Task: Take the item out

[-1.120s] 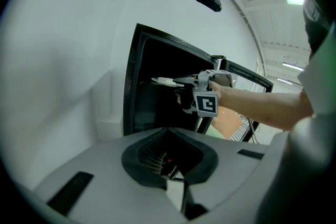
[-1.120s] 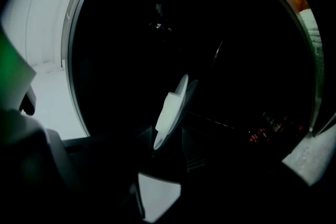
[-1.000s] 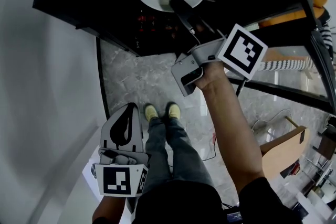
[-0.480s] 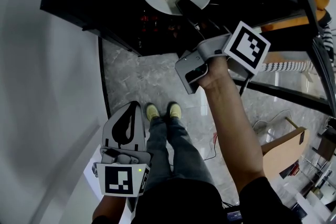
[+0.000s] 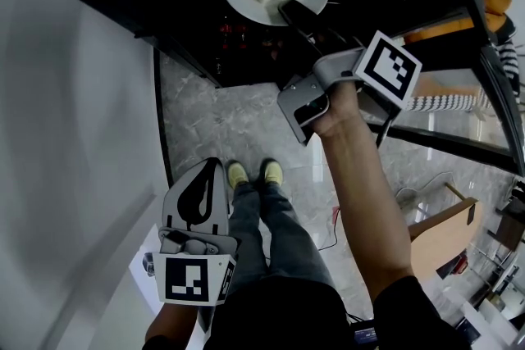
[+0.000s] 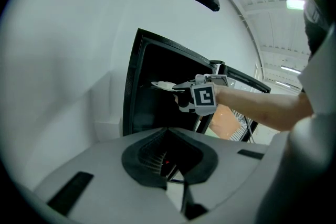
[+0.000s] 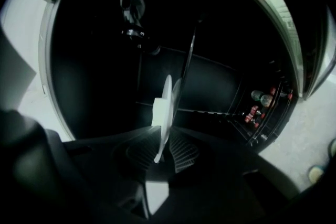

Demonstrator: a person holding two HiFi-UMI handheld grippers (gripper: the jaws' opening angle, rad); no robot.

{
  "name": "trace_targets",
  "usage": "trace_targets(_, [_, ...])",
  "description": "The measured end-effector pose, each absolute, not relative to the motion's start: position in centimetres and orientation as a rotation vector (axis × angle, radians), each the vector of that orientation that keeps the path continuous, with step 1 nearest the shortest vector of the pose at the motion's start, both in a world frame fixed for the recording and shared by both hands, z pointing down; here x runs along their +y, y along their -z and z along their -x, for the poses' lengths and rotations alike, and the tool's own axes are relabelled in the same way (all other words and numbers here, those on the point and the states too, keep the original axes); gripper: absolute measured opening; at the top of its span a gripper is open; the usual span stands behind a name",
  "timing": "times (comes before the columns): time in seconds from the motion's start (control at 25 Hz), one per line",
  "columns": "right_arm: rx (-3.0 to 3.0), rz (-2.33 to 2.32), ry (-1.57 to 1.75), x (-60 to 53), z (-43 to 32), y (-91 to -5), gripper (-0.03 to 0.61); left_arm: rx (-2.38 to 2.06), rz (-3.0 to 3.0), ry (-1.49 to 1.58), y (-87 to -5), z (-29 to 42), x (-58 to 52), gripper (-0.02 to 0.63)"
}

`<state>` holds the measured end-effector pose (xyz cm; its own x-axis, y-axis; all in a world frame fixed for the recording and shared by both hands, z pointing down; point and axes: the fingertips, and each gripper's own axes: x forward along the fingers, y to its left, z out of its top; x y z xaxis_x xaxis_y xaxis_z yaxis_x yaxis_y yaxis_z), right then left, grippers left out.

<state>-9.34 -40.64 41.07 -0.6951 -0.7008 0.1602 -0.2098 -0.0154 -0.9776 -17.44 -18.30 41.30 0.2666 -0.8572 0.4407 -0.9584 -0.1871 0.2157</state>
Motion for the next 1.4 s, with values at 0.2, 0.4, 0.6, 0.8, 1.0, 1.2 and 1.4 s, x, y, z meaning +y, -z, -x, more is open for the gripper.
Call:
trace_targets(0.2, [1.862, 0.932, 1.768, -39.3, 8.6, -41.4, 0.026, -1.648, -2.104, -0.304, -40.7, 17.3, -17.7, 0.008])
trace_targets(0.4, [1.826, 0.915, 1.811, -34.6, 6.8, -41.9, 0.025, -1.657, -2.11, -0.3, -40.5, 15.4, -13.5, 0.009])
trace_targets(0.6, [1.818, 0.929, 1.825, -32.2, 5.5, -41.9, 0.026, -1.663, -2.116, -0.296, -39.8, 14.8, -11.5, 0.009])
trace_targets(0.8, [1.861, 0.94, 1.838, -30.7, 4.7, -41.6, 0.026, -1.665, -2.126, -0.294, -39.2, 14.7, -11.0, 0.009])
trace_targets(1.0, [1.941, 0.92, 1.837, -30.1, 4.9, -41.1, 0.026, -1.669, -2.143, -0.294, -38.7, 15.3, -12.3, 0.009])
trace_targets(1.2, [2.005, 0.909, 1.866, -29.9, 5.5, -41.0, 0.026, -1.658, -2.167, -0.294, -37.7, 16.6, -14.6, 0.009])
trace_targets(1.4, [2.06, 0.865, 1.891, -29.3, 6.6, -39.2, 0.026, -1.637, -2.208, -0.319, -36.2, 18.2, -16.9, 0.009])
